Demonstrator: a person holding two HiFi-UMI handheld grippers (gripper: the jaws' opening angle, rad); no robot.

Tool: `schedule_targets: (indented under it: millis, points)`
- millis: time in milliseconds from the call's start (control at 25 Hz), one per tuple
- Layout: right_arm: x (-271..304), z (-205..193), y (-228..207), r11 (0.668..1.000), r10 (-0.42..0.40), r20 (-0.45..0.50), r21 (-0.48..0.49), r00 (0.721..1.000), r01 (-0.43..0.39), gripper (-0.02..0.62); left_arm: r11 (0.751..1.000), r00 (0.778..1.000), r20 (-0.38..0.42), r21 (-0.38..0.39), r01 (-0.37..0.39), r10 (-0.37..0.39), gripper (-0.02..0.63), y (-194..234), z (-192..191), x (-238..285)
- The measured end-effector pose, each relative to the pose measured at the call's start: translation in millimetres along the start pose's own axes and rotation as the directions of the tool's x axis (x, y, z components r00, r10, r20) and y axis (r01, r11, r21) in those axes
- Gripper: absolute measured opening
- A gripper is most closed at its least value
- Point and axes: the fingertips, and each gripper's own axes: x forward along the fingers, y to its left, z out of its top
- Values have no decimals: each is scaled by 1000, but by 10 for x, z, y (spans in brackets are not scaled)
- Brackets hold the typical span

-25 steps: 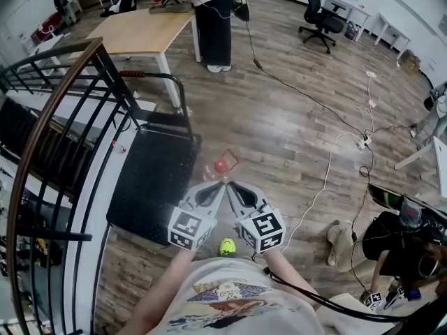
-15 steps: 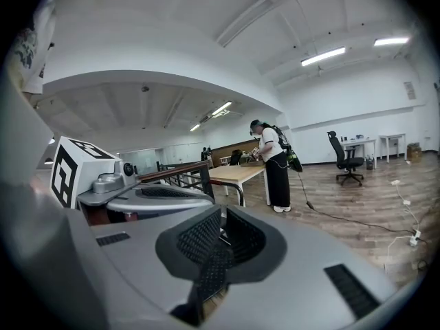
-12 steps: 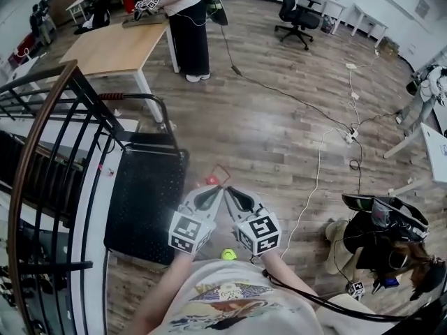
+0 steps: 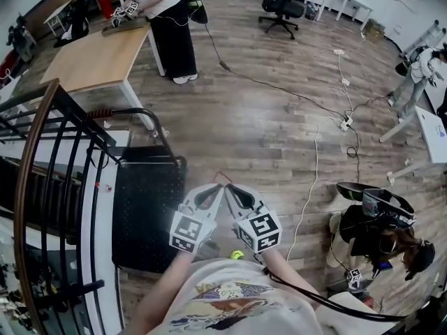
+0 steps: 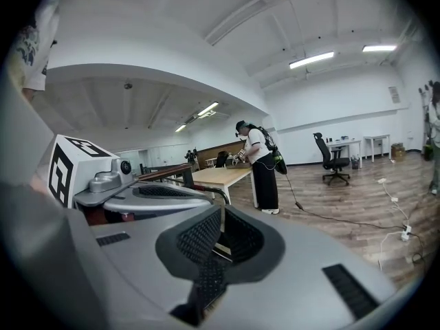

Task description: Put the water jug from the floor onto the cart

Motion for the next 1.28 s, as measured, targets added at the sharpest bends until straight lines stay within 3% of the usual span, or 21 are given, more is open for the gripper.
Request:
schedule_targets:
  millis: [440,640,1040,1280]
  points:
    - [547,100,-139,992,-121,7,25,993,121,23,992,993,-3,34,120,-120,14,506,15,176]
    - [705,115,-208,988,-151,8,27,988,151,23,990,990,4,40,138,-138,14,651,-22,269]
    - [855,71,-369,995,-96,-4,9,995,96,23,992,992,-22,40,121,-120,14,744,-175,475]
    - [1027,-256,-566,997,-66,-49,32,997,68,23,992,991,-54,15,123,-122,15,823,-458,709]
